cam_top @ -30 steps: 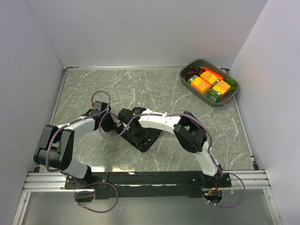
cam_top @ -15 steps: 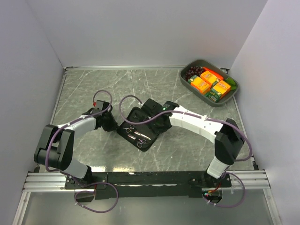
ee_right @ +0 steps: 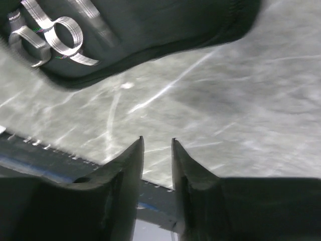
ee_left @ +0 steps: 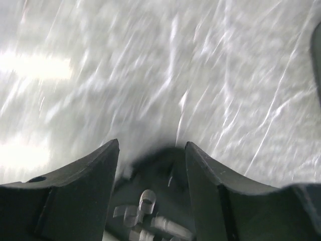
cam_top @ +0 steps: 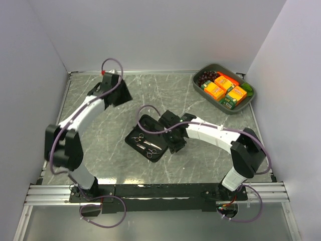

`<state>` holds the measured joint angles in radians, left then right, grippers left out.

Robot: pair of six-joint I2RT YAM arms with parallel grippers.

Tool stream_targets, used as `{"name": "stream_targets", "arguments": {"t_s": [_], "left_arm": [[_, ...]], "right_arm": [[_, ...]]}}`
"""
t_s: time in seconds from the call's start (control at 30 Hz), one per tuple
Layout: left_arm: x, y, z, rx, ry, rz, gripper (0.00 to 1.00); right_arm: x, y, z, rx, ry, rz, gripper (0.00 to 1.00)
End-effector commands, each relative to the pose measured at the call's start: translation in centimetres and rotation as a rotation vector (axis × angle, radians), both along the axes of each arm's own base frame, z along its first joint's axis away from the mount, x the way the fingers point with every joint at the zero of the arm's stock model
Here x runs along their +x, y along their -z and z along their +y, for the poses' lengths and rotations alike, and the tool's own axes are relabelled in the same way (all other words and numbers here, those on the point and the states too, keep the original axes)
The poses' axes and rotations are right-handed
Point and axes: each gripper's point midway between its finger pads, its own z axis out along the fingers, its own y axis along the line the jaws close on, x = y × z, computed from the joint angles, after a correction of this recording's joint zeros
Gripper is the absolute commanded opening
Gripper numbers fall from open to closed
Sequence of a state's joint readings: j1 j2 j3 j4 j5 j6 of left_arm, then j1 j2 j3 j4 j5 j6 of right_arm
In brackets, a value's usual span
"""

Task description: Sort the hair-cutting tools

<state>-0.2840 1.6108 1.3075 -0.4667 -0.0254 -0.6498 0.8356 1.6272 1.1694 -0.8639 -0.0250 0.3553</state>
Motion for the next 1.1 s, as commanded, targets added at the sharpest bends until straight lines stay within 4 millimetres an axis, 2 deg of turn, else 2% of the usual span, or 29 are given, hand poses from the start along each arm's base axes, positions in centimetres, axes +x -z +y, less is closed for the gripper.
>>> {"name": "stream_targets", "arguments": {"t_s": [0.0, 0.03, 0.07, 0.1, 0.13, 0.17, 0.2, 0.23, 0.3, 0.37, 0.47, 0.57, 0.8, 0.87, 0.9, 1.07], "left_arm": [[4.3, 0.3, -2.8, -0.01, 0.148, -0.04, 0.6], [5.9, 1.0, -3.9, -0.03, 0.179, -0.044, 0.59], [6.4, 1.4, -4.9, -0.06, 0.216, -0.04, 0.58], [6.7, 3.0, -6.6, -0.116, 0.281, -0.008, 0.58], [7.6, 2.4, -7.8, -0.164, 0.312, -0.043, 0.58], [8.1, 2.4, -8.8, -0.2, 0.341, -0.06, 0.58], [7.9, 3.2, -10.4, -0.259, 0.41, -0.047, 0.58], [8.4, 3.3, -11.2, -0.281, 0.434, -0.066, 0.57], [8.1, 4.1, -13.8, -0.319, 0.524, -0.063, 0.57], [6.7, 4.4, -16.4, -0.365, 0.642, -0.057, 0.57], [4.9, 5.3, -19.0, -0.403, 0.75, -0.031, 0.56], [3.4, 6.2, -19.9, -0.398, 0.781, -0.016, 0.57], [0.9, 9.3, -18.6, -0.241, 0.71, 0.091, 0.57], [-0.2, 10.2, -18.1, -0.194, 0.693, 0.133, 0.56], [-0.3, 10.9, -17.2, -0.146, 0.652, 0.143, 0.56], [-1.2, 12.3, -14.6, -0.041, 0.545, 0.185, 0.56]], "right_arm": [[-2.6, -2.4, 3.4, 0.198, -0.14, -0.01, 0.18], [-3.2, -2.1, 3.7, 0.197, -0.172, -0.001, 0.1], [-3.8, -2.1, 4.1, 0.187, -0.221, 0.001, 0.01], [-4.2, -2.1, 4.6, 0.183, -0.255, 0.0, 0.0], [-5.6, -1.6, 5.5, 0.165, -0.319, 0.006, 0.0], [-5.6, -2.0, 6.5, 0.178, -0.351, -0.017, 0.0], [-5.9, -1.9, 7.1, 0.183, -0.375, -0.02, 0.0], [-6.5, -1.2, 7.8, 0.175, -0.403, -0.005, 0.0], [-6.7, -1.5, 9.3, 0.197, -0.442, -0.006, 0.0], [-7.0, -1.2, 10.8, 0.212, -0.482, -0.001, 0.0], [-7.5, -1.1, 12.9, 0.239, -0.544, 0.016, 0.0], [-7.4, -0.5, 14.3, 0.242, -0.568, 0.024, 0.0], [-6.4, 2.9, 15.5, 0.217, -0.553, 0.016, 0.0], [-6.2, 4.1, 15.2, 0.191, -0.542, 0.014, 0.0], [-6.1, 4.4, 14.9, 0.181, -0.535, 0.009, 0.0], [-5.6, 6.7, 12.4, 0.087, -0.484, -0.013, 0.0]]}}
